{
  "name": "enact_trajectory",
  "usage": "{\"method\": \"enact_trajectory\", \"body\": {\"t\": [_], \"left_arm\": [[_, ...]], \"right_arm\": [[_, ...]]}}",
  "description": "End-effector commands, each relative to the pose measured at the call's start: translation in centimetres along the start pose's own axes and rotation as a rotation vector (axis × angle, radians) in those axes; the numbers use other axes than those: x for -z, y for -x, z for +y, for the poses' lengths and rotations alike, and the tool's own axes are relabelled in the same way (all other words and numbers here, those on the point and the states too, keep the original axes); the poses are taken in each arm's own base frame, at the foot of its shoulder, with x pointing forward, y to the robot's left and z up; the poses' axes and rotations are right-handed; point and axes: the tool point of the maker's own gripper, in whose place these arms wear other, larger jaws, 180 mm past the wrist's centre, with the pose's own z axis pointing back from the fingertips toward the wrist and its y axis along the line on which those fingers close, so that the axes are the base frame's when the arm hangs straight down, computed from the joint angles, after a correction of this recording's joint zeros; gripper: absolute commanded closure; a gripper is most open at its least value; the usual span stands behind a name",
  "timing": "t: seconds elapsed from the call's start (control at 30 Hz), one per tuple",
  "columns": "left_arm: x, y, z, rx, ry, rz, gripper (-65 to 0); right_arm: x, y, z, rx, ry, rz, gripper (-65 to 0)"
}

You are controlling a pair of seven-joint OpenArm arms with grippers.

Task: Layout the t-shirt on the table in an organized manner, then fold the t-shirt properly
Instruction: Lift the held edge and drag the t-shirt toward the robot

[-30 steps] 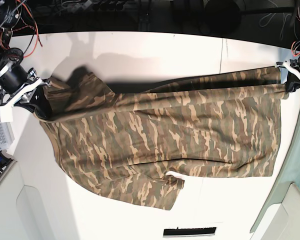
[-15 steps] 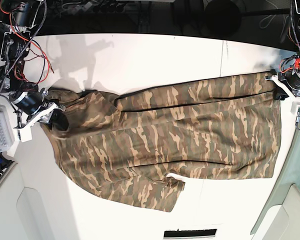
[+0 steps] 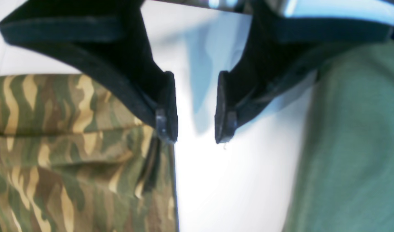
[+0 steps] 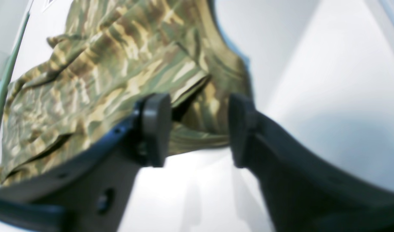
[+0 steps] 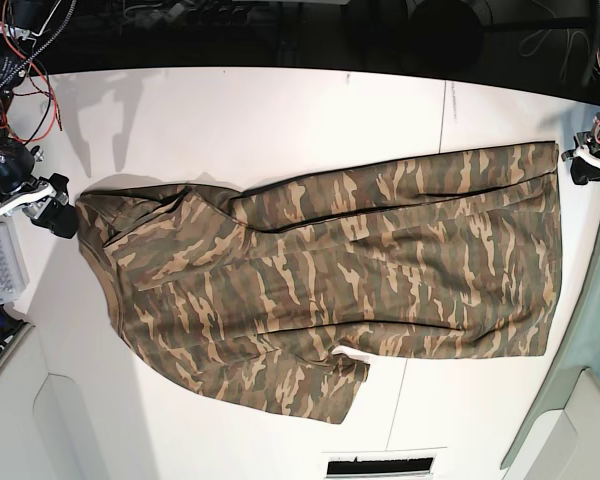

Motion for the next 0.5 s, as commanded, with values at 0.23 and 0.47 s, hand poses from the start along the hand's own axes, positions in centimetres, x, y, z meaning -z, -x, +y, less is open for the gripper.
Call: {"method": "enact_trajectory", "body": {"t": [0.23,0.47], "left_arm": [[-0.5,-0.6,0.2,-0.016,0.012,-0.014,-23.9],[-0.1,0.6,-0.2,-0.044,0.02,0.002,-28.7]], "right_arm": [[-0.1,-0.1,-3.4,0.033,0.109,-0.051,-44.6],[2.1,2.9,-4.0,0.153,0.074,-0.009,-44.6]]}}
